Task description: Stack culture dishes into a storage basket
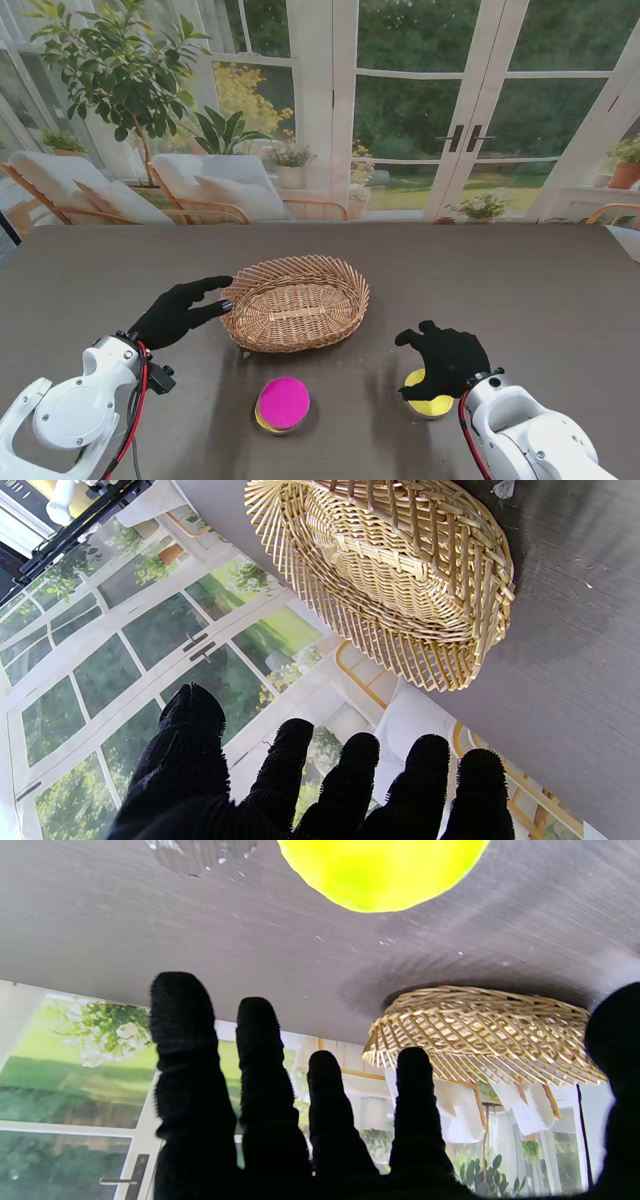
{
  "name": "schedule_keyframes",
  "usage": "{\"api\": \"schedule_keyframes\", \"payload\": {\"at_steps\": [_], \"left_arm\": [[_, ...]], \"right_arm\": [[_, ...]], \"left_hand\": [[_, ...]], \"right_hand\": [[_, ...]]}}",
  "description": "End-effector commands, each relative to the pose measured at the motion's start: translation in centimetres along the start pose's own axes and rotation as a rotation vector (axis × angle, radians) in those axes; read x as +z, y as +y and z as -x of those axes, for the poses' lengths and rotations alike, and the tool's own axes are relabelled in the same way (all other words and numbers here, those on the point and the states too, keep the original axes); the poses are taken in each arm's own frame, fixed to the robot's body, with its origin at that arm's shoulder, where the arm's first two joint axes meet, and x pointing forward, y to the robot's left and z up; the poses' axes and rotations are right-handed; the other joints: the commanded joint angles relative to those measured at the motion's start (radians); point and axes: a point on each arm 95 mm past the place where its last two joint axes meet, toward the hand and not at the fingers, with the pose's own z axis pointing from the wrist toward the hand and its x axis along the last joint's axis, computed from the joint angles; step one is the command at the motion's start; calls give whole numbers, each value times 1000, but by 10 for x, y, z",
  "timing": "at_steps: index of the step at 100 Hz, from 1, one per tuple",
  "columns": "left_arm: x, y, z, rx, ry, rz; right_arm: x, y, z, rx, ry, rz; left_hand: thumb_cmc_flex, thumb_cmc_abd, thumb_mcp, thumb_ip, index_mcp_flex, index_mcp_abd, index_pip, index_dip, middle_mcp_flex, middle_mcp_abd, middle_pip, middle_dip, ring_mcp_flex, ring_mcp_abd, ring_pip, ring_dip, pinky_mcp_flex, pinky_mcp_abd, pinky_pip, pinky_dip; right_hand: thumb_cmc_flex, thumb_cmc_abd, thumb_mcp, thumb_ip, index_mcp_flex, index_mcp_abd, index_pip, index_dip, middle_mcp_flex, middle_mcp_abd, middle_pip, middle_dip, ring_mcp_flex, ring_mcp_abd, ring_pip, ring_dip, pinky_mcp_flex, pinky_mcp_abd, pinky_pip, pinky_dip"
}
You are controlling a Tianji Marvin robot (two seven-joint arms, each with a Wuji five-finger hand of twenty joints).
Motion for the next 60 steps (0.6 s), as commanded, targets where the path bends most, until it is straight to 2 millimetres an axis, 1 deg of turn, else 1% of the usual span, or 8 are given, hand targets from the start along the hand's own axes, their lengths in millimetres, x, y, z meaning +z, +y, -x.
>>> {"api": "schedule_keyframes", "payload": {"at_steps": [1,11,22,32,43,60], "left_arm": [[-1,3,0,-7,-4,20],[-2,2,0,-8,-4,19],[-3,2,0,-8,-4,16],[-4,2,1,-9,-4,12],[-4,1,1,-10,-4,8],[-5,1,1,-12,-2,5]], "right_arm": [[0,-9,3,-7,-15,-44],[3,-12,6,-12,-32,-71],[6,-18,8,-15,-47,-102],[8,-24,8,-12,-58,-127],[10,-29,7,-12,-74,-149],[11,-36,5,-18,-96,-175]], "left_hand": [[20,40,-23,24,5,5,-13,-5,13,3,-5,9,9,16,-8,11,0,11,-26,12],[20,40,-24,24,4,6,-13,-5,14,4,-4,10,10,15,-8,12,1,11,-26,12],[19,41,-24,24,5,5,-13,-5,14,3,-4,10,10,17,-8,12,0,11,-26,12],[19,40,-24,24,4,4,-13,-5,15,2,-4,11,10,16,-8,12,1,10,-26,12],[19,41,-24,24,4,5,-13,-5,14,1,-5,11,11,15,-7,12,1,11,-26,12],[20,40,-24,24,7,4,-12,-5,15,3,-4,11,11,18,-7,12,1,11,-26,12]], "right_hand": [[8,-42,83,37,10,-27,-6,31,21,20,23,17,24,-15,106,62,-386,-5,82,72],[4,-43,87,39,3,-33,-17,41,22,23,49,29,25,-40,238,121,-382,-25,147,126],[-2,-42,89,40,-6,-39,-27,58,14,28,96,49,24,-60,345,168,-382,-43,204,176],[-4,-42,89,39,-28,-40,-37,69,-4,40,124,66,27,-76,384,185,-383,-50,226,196],[-11,-41,89,39,-49,-42,-46,75,-21,60,136,73,28,-78,394,188,-389,-53,228,201],[-22,-41,92,37,-84,-34,-67,116,-62,80,186,95,25,-91,421,200,-392,-65,246,219]]}}
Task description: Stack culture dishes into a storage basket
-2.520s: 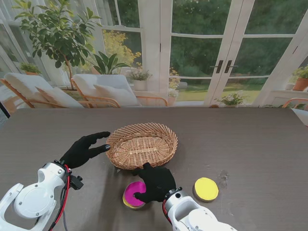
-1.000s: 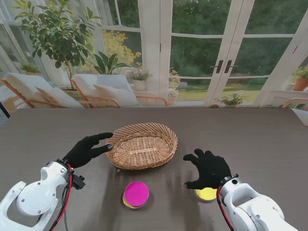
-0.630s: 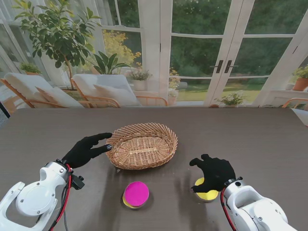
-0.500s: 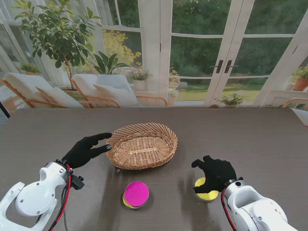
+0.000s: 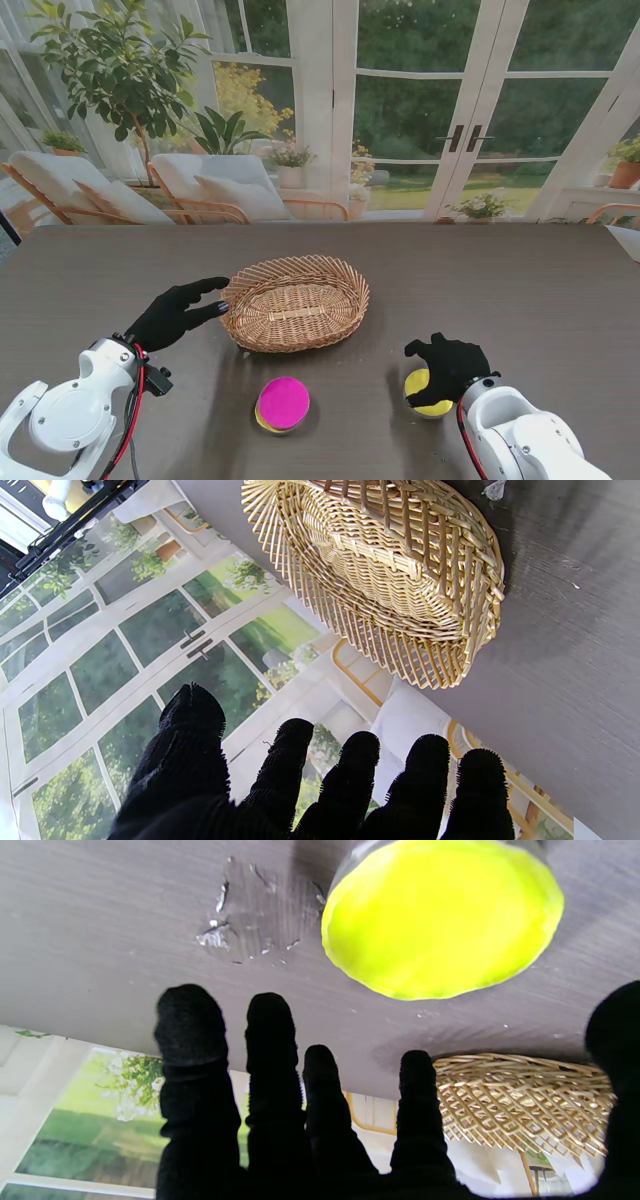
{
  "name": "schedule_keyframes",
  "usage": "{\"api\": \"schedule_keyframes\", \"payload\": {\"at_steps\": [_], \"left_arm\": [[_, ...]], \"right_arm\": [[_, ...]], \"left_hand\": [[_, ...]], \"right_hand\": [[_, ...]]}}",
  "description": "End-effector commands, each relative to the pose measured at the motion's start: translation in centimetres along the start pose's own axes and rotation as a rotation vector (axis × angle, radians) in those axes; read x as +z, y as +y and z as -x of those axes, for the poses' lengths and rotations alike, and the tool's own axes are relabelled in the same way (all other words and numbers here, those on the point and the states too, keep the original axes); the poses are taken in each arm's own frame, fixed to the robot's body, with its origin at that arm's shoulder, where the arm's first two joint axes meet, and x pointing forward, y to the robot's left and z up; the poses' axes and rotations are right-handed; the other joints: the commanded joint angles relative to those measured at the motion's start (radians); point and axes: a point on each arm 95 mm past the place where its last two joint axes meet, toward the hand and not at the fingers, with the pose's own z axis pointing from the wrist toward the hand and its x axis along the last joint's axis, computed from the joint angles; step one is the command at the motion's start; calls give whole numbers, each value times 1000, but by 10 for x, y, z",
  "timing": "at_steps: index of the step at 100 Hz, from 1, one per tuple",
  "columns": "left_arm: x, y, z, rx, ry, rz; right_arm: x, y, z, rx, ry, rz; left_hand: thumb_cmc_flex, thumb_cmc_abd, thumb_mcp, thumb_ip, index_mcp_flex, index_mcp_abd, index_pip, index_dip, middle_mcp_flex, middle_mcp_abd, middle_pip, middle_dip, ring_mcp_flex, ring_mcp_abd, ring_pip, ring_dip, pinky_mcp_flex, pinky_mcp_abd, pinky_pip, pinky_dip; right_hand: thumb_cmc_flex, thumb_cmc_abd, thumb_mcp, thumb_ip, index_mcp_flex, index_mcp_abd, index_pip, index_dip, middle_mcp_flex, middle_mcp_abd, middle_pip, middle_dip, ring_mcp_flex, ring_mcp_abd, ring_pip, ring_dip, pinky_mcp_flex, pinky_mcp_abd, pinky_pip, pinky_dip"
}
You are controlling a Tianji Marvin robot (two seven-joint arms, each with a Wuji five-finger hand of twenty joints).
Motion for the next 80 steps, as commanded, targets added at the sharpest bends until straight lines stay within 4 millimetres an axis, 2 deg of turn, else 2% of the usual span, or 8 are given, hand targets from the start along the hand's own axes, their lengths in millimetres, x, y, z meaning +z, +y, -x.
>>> {"api": "schedule_keyframes", "payload": {"at_steps": [1,21,50,80], "left_arm": [[-1,2,-2,-7,6,12],[-2,1,-1,-7,9,8],[-3,1,-1,-6,8,6],[-3,1,-1,-4,7,9]], "right_arm": [[0,-9,-2,-8,-6,-37],[4,-16,-3,-10,-32,-59],[9,-27,-6,-23,-56,-81],[13,-34,-6,-41,-90,-97]], "left_hand": [[20,40,-24,24,6,4,-12,-5,3,3,-5,11,10,18,-7,12,1,11,-26,12],[19,40,-24,24,5,5,-13,-5,4,2,-4,11,11,17,-7,12,1,12,-25,12],[19,41,-24,24,7,5,-12,-5,3,2,-5,11,10,16,-7,12,1,12,-26,12],[19,41,-24,24,8,4,-12,-4,2,4,-5,10,9,16,-8,12,0,11,-26,12]], "right_hand": [[-22,-33,91,27,-50,-10,-22,31,-48,44,31,23,25,-18,33,23,-392,-18,52,43],[-15,-35,95,32,-58,-3,-30,73,-51,58,53,31,45,-34,70,35,-377,-36,93,65],[2,-41,103,39,-112,17,-35,107,-67,55,84,45,50,-50,108,46,-377,-50,120,76],[47,-63,121,59,-174,39,-45,190,-92,66,129,64,66,-56,130,45,-368,-55,137,77]]}}
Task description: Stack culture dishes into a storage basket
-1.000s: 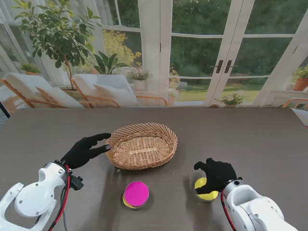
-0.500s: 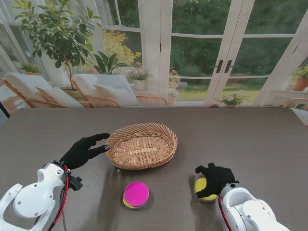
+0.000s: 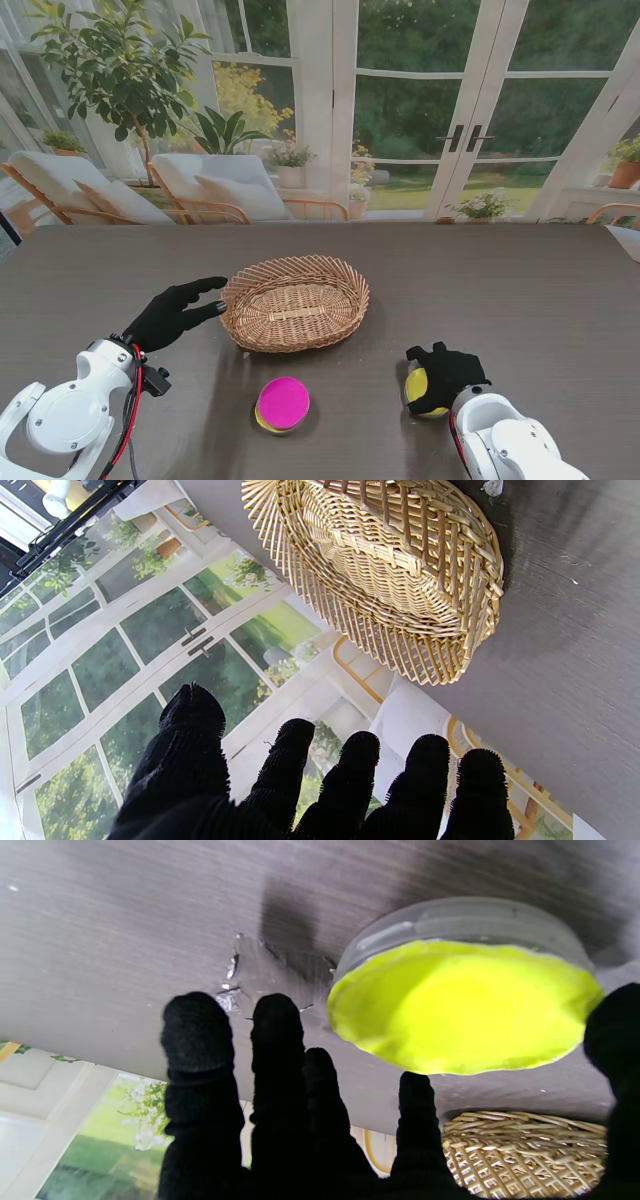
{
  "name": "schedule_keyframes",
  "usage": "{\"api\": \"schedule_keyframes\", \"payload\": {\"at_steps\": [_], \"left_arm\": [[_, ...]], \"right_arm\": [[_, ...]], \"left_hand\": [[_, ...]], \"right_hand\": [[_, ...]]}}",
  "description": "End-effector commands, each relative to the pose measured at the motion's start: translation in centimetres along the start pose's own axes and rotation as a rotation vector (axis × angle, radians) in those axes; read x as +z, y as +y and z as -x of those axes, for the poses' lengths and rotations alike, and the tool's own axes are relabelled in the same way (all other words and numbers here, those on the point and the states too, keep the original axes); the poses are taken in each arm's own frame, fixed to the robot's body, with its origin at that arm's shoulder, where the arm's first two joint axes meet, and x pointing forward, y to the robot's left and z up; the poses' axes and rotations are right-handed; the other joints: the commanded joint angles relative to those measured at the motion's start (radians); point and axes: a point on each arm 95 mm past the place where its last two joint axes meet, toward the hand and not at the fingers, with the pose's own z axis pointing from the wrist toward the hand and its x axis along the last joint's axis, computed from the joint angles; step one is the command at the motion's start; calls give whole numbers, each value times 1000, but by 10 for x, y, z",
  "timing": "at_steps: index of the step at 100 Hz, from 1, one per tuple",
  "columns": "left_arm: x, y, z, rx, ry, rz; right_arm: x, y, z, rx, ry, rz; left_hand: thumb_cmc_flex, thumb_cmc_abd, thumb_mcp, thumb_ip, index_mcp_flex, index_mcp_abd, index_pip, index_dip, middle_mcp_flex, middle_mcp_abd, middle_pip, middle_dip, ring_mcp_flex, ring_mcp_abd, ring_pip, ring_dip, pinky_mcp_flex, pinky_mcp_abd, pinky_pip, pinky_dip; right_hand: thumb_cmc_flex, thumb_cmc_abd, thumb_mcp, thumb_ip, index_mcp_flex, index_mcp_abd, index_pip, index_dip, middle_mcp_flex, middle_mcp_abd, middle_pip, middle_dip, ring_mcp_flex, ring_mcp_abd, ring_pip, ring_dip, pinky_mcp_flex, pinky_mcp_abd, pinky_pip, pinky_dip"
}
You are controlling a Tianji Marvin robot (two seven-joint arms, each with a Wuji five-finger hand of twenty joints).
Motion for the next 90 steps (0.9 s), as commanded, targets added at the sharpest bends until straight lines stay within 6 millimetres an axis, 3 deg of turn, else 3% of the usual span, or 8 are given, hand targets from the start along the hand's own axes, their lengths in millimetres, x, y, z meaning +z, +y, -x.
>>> {"api": "schedule_keyframes", "payload": {"at_steps": [1,8,10,12,33,67,76,90], "left_arm": [[-1,2,-2,-5,4,17],[0,2,-2,-4,4,20],[0,2,-2,-5,4,20],[0,2,-2,-5,4,21],[0,3,-2,-5,4,24],[1,3,-2,-6,4,28],[1,3,-2,-6,3,27],[1,3,-2,-6,3,27]], "right_arm": [[0,-8,0,-8,-11,-27],[1,-9,0,-3,-18,-30],[1,-10,1,-3,-20,-30],[1,-10,1,-4,-22,-30],[1,-17,1,10,-34,-35],[4,-22,-2,27,-31,-40],[5,-25,-2,29,-30,-49],[6,-29,-2,31,-32,-50]], "left_hand": [[19,41,-24,24,7,-3,-12,-4,1,3,-5,10,9,16,-8,12,0,11,-26,12],[19,42,-24,24,6,-5,-12,-5,2,2,-5,10,9,17,-8,12,0,11,-26,12],[19,42,-24,24,7,-5,-12,-4,1,3,-5,10,9,17,-8,12,0,12,-26,12],[19,42,-24,23,5,-6,-13,-5,2,3,-5,10,10,18,-8,12,0,11,-26,12],[18,42,-24,23,7,-6,-12,-4,2,3,-5,10,8,16,-8,11,0,11,-26,12],[18,43,-24,24,12,-4,-10,-4,3,2,-4,10,9,17,-8,12,-1,10,-26,12],[19,42,-24,24,13,-4,-10,-4,3,2,-5,10,10,17,-7,12,-1,10,-26,12],[19,42,-24,24,12,-3,-11,-4,2,2,-5,10,10,17,-8,12,-1,11,-26,12]], "right_hand": [[56,-54,102,49,-34,17,-8,30,-26,47,26,20,36,-6,27,8,-367,-14,54,49],[64,-59,105,52,-35,17,-9,49,-19,46,35,23,42,-6,29,7,-363,-13,58,49],[68,-61,105,54,-28,17,-39,114,-17,45,39,22,43,-4,32,4,-362,-12,62,42],[70,-62,106,55,-26,17,-46,131,-13,45,42,22,46,-5,33,3,-361,-12,63,41],[89,-72,109,56,-21,18,-18,161,27,34,72,35,76,-2,38,2,-339,-6,70,39],[153,-100,100,55,-9,16,64,168,117,17,101,44,171,-34,67,2,-265,-6,104,30],[183,-114,92,63,-15,17,117,118,144,11,104,47,189,-42,74,-6,-251,-7,120,11],[213,-134,95,64,-7,15,144,114,176,8,109,47,225,-57,81,-7,-227,-8,127,8]]}}
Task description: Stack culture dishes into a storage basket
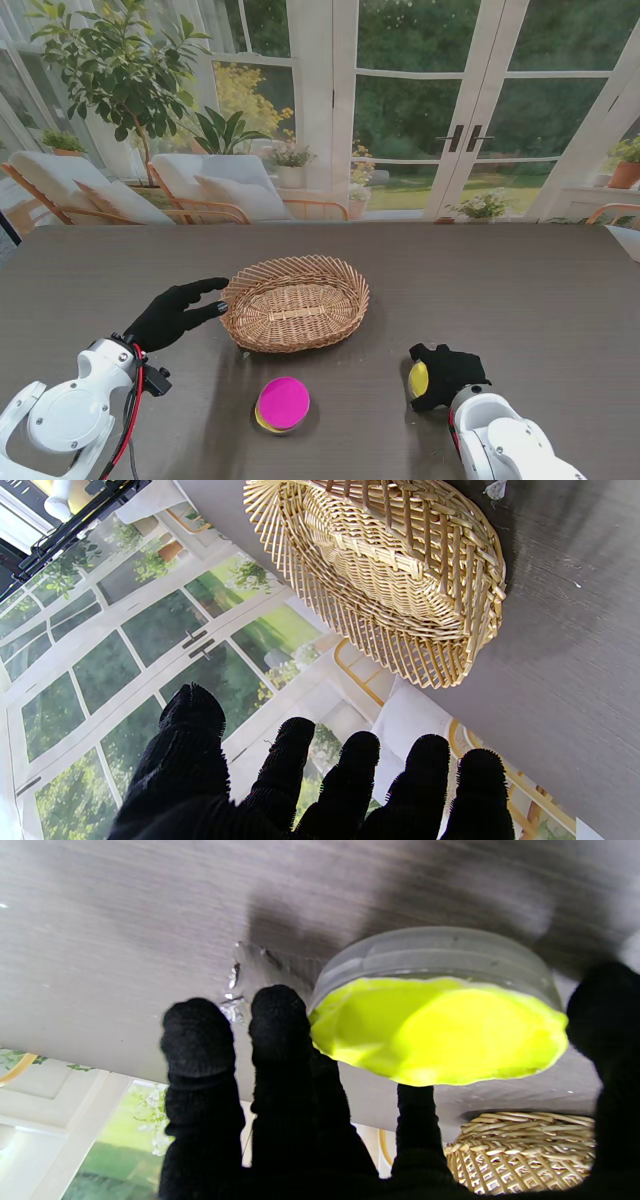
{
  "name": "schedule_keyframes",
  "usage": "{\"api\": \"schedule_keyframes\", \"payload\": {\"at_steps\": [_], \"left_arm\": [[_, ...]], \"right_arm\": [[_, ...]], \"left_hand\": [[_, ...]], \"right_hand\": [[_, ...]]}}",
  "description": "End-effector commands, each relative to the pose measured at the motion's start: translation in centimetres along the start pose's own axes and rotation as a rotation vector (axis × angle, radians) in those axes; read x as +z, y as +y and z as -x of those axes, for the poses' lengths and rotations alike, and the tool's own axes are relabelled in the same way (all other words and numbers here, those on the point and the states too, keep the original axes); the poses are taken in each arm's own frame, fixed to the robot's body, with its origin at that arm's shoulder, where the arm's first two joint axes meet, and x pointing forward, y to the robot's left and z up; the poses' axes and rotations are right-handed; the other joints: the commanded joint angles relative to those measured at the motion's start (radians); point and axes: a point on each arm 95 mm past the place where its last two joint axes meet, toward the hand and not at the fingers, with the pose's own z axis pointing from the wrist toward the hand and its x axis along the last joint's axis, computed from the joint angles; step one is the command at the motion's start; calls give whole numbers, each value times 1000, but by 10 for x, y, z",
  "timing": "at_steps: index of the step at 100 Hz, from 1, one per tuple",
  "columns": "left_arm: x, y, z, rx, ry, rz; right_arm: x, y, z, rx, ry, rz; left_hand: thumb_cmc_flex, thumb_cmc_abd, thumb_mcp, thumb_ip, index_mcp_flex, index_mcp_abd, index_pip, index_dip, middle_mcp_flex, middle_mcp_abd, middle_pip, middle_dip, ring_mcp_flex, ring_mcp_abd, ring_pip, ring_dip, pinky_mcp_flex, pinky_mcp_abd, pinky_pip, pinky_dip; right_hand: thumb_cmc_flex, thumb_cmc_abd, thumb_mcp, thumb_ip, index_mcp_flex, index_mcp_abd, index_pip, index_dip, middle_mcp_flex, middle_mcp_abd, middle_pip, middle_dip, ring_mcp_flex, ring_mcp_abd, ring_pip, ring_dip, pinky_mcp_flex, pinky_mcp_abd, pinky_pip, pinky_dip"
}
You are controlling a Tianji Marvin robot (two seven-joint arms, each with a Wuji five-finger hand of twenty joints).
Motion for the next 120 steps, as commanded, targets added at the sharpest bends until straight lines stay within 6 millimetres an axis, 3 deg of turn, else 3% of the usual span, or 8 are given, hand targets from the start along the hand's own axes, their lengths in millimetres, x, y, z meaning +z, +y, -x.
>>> {"api": "schedule_keyframes", "payload": {"at_steps": [1,42,68,74,79,120], "left_arm": [[0,2,-1,-5,1,18],[-1,2,-1,-5,1,14],[-2,1,-1,-6,0,10],[-3,1,-1,-6,-1,9],[-3,1,0,-7,-2,8],[-5,0,0,-9,-6,1]], "right_arm": [[-2,-23,-2,-6,3,-62],[1,-27,-3,13,3,-47],[2,-15,-1,47,27,-30],[2,-12,-1,53,35,-28],[3,-11,-2,59,39,-27],[4,-9,-2,73,61,-32]], "left_hand": [[19,43,-24,24,4,-2,-10,-3,2,2,-5,10,10,16,-7,12,-1,10,-26,12],[19,44,-24,24,-1,-3,-12,-4,3,3,-5,10,10,17,-7,12,0,11,-26,12],[20,45,-24,23,3,-2,-10,-4,1,3,-5,10,10,19,-7,12,-1,10,-26,12],[20,45,-24,23,2,-1,-11,-4,1,3,-5,10,9,19,-8,12,0,11,-26,12],[21,45,-24,24,3,-2,-10,-4,2,5,-5,10,9,19,-8,12,-1,10,-27,12],[21,45,-24,23,5,-3,-10,-4,2,2,-5,10,10,19,-8,12,0,10,-26,12]], "right_hand": [[144,-75,67,35,-8,11,34,-14,26,0,16,12,44,-23,26,-4,-224,-5,58,8],[216,-99,34,47,-7,13,108,-58,79,-5,23,5,103,-47,26,-14,-170,-2,68,-11],[241,-99,31,49,-9,6,118,-76,63,-3,19,3,101,-46,24,-14,-169,-1,69,-15],[127,-255,428,-57,-12,4,134,-107,59,-1,20,3,100,-47,25,-15,-169,-1,71,-21],[96,-289,528,-89,-12,3,136,-110,54,0,19,3,99,-45,26,-14,-169,-1,71,-21],[95,-293,548,-104,-9,-1,150,-109,48,2,25,7,101,-52,31,-14,-168,-2,71,-22]]}}
